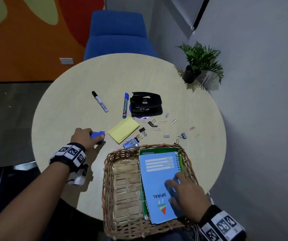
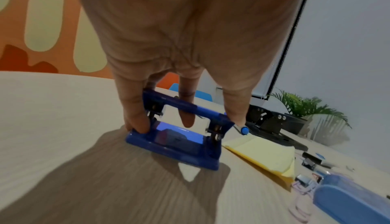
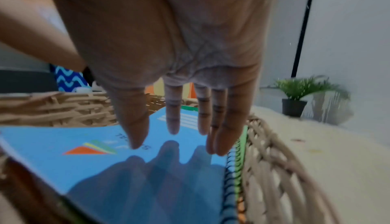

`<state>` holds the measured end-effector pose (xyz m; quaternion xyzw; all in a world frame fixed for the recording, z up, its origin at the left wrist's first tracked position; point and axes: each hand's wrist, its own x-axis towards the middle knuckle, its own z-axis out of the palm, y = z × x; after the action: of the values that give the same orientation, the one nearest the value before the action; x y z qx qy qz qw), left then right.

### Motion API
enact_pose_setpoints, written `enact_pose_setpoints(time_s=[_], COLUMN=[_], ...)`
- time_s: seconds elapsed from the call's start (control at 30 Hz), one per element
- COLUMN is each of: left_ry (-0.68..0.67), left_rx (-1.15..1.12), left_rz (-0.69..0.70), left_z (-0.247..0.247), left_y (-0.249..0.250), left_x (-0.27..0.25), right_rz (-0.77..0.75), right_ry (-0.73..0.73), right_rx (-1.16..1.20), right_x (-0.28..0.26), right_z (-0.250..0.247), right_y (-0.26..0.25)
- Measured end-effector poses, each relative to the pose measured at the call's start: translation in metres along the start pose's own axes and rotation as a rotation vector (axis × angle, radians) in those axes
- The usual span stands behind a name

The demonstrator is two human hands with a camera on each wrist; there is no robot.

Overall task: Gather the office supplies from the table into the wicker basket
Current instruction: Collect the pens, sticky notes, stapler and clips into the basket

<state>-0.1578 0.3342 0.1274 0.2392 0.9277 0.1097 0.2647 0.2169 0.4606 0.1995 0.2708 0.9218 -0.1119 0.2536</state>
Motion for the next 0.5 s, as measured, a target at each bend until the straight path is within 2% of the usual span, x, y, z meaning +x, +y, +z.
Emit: enact_pose_setpoints(time_s=[0.07,0.13,0.2,0.27,0.4,0.5], left_ry=[0.017,0.073,0.146,0.151,-0.016,-0.163], left_rx=[-0.035,-0.11,-0.209,-0.28,-0.26,-0.212], left_rz=[0.011,0.034,0.089,0.173,0.286,0.251], left_z=[-0.007,-0.021,-0.037,-0.048,-0.037,-0.002], left_y=[0.002,0.006,0.012,0.022,0.048,0.068], left_x=[-0.009,-0.022,-0.044,-0.073,-0.138,-0.171], right_rz=[-0.071,-0.071,-0.066,-0.051,-0.016,-0.028], right_ry=[-0.076,-0.115,-0.125,-0.083,0.09,0.123], right_rx=[-0.034,-0.058,-0.044,0.045,0.163,0.187], right_x=[0.0,0.002,0.003,0.002,-0.002,0.001], right_z=[0.0,-0.002,-0.009,-0.018,-0.037,-0.046], right_y=[-0.002,0.003,0.009,0.015,0.026,0.033])
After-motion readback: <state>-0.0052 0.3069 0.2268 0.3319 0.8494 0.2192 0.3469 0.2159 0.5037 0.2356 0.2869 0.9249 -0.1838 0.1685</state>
